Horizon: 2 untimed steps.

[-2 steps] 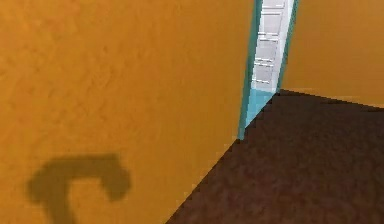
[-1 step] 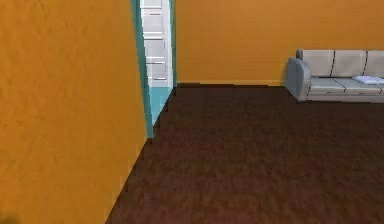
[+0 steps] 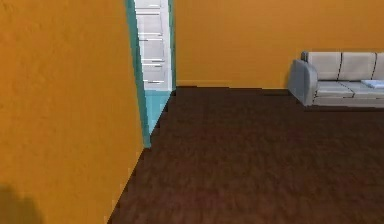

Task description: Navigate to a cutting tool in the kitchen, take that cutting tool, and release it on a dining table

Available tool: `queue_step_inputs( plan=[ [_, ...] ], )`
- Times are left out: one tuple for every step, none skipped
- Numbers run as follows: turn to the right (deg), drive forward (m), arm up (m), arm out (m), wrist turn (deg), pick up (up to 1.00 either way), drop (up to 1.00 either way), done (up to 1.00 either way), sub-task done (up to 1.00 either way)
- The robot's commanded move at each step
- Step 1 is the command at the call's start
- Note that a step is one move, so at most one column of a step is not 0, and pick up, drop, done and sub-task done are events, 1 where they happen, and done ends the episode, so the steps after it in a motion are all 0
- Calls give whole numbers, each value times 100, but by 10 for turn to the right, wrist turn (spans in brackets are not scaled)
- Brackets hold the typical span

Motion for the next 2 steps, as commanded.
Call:
queue_step_inputs(
  plan=[
    [0, 100, 0, 0, 0, 0, 0, 0, 0],
    [0, 100, 0, 0, 0, 0, 0, 0, 0]
  ],
)
